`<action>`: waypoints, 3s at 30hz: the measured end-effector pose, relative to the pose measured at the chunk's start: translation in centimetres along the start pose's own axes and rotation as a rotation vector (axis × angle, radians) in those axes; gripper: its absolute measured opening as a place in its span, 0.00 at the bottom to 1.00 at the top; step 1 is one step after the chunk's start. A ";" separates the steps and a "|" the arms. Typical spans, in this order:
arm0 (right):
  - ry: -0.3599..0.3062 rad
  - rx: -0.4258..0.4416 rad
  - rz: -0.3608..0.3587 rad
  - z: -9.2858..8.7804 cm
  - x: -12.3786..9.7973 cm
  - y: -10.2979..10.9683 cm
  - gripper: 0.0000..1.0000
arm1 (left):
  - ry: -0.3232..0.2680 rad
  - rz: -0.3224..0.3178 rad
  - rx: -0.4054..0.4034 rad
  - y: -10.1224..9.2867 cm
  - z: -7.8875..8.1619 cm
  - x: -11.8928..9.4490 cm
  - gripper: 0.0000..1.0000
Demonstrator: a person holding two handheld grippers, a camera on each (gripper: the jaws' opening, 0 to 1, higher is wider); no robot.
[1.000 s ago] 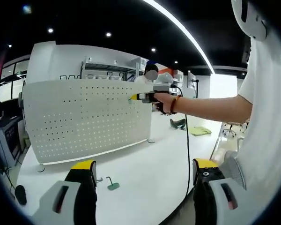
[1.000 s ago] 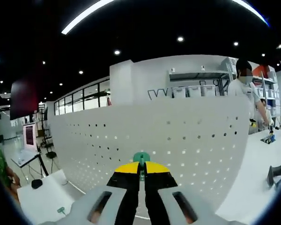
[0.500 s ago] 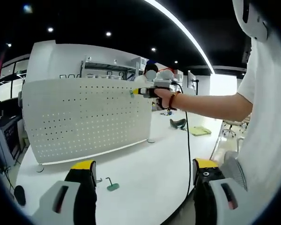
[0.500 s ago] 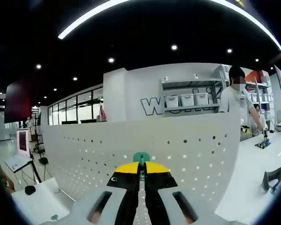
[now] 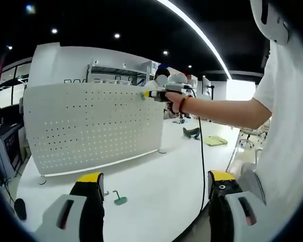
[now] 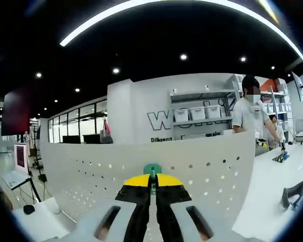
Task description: Insert the hook assembly into the mounting plate slot until the hook locks in place.
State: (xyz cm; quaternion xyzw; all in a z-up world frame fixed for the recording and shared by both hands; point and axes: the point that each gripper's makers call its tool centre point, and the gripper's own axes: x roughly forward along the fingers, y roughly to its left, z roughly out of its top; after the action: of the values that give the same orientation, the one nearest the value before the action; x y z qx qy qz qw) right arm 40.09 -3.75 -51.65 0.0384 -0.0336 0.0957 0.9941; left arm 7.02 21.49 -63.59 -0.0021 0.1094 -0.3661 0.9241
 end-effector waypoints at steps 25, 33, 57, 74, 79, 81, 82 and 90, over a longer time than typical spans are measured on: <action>-0.006 -0.031 -0.140 -1.0 0.7 0.2 0.01 | 0.006 0.010 -0.019 0.7 -0.1 -0.1 0.85; 0.002 -0.122 -0.158 -1.3 0.7 0.6 0.01 | 0.000 0.021 -0.028 1.0 -0.2 -0.4 0.85; 0.034 -0.131 -0.086 -1.2 -0.2 1.1 0.13 | -0.016 0.019 -0.027 0.9 -0.4 -0.7 0.86; 0.137 -0.134 -0.027 -3.4 -2.4 2.2 0.23 | -0.017 -0.004 -0.020 1.3 0.1 -0.7 0.85; 0.145 -0.122 -0.018 -4.1 -3.5 2.9 0.24 | -0.016 0.001 -0.018 1.1 0.0 -1.2 0.85; 0.156 -0.126 -0.014 -4.3 -4.0 3.3 0.24 | -0.017 -0.001 -0.019 1.1 -0.1 -1.5 0.85; 0.161 -0.131 -0.014 -4.4 -4.3 3.5 0.24 | -0.018 -0.001 -0.019 1.0 -0.1 -1.6 0.85; 0.180 -0.123 0.007 -5.6 -6.8 5.3 0.27 | -0.018 -0.006 -0.019 1.4 -0.9 -3.0 0.85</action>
State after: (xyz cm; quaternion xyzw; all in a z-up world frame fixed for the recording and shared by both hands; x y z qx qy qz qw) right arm 32.70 0.62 -57.35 -0.0314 0.0498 0.0999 0.9933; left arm 5.64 24.60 -64.00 -0.0145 0.1046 -0.3678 0.9239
